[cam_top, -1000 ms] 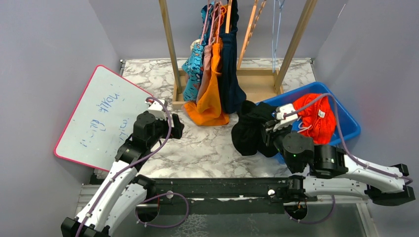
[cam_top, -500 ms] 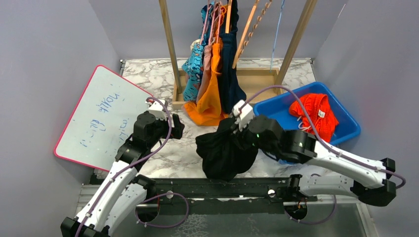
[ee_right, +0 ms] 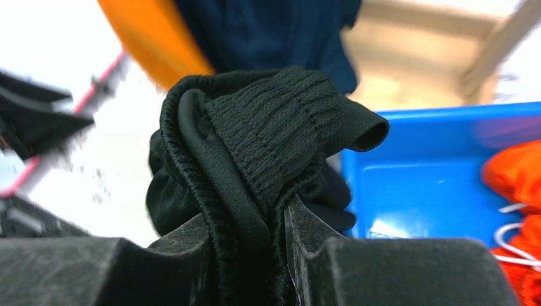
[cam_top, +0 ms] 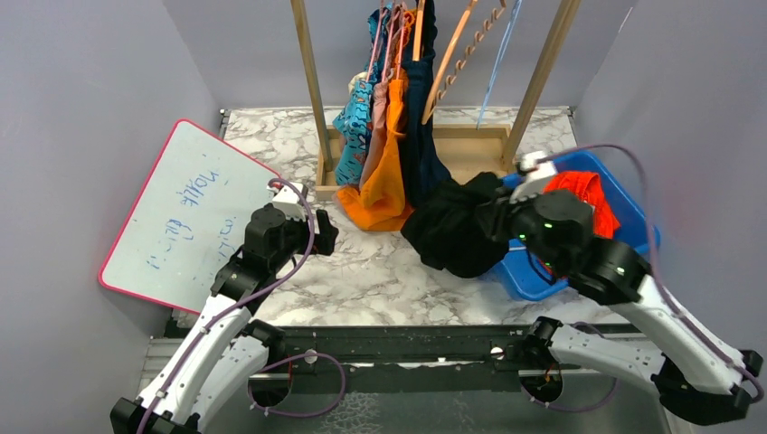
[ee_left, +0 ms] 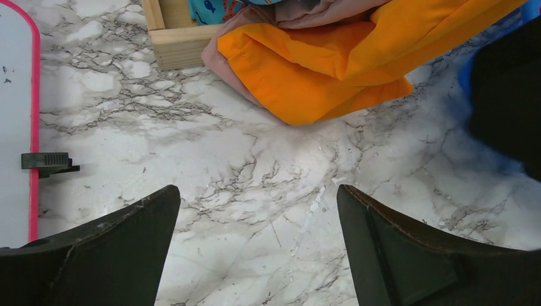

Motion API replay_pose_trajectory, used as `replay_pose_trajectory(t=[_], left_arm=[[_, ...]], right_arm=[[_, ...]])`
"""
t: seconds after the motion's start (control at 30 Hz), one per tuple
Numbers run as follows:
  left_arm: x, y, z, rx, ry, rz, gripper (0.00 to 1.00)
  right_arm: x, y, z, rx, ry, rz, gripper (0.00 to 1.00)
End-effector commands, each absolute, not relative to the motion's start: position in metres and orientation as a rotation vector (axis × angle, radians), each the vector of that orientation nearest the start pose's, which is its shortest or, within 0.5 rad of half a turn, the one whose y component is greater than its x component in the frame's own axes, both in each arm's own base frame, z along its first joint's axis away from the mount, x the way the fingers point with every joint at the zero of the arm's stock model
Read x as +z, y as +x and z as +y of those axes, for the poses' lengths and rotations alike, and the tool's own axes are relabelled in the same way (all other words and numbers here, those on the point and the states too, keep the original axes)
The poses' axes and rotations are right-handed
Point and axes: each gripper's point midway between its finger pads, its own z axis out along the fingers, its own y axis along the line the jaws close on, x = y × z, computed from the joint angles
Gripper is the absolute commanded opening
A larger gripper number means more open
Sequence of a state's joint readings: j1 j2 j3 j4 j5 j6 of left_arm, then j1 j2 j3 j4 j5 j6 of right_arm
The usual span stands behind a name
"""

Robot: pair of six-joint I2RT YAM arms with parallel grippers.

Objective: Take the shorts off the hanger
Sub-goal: Place the shorts in the basket.

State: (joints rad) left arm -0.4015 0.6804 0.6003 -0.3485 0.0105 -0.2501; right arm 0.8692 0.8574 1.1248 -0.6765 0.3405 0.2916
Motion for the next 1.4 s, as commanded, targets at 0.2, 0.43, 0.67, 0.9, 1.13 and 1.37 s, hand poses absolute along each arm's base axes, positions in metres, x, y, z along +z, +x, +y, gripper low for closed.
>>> replay_pose_trajectory(t=[0.2, 0.43, 0.67, 0.9, 1.13, 1.37], left_arm=[[0.189, 0.245, -0.120, -0.439, 0.159, 1.996, 0.96], [0.190, 0.244, -0.120, -0.433, 0.162, 1.989, 0.96], [0.190, 0.242, -0.124, -0.446, 0.180, 1.995, 0.96], [0.191, 0.242, -0.123, -0.442, 0.176, 1.989, 0.96], [0.191, 0.241, -0.124, -0.436, 0.182, 1.987, 0.96], [0.191, 0.241, -0.122, -0.428, 0.177, 1.986, 0.96]], right_arm=[[0.398, 0.236, 0.080, 0.011, 0.037, 1.716, 0.02], [0.396, 0.241, 0.073, 0.003, 0.150, 1.668, 0.02], [0.384, 0.245, 0.068, -0.094, 0.130, 1.684, 0.02], [0.333, 0.293, 0.060, -0.101, 0.100, 1.849, 0.02], [0.288, 0.313, -0.009, -0.105, 0.263, 1.958, 0.02], [0.336, 0.298, -0.055, -0.243, 0.509, 1.743, 0.02]])
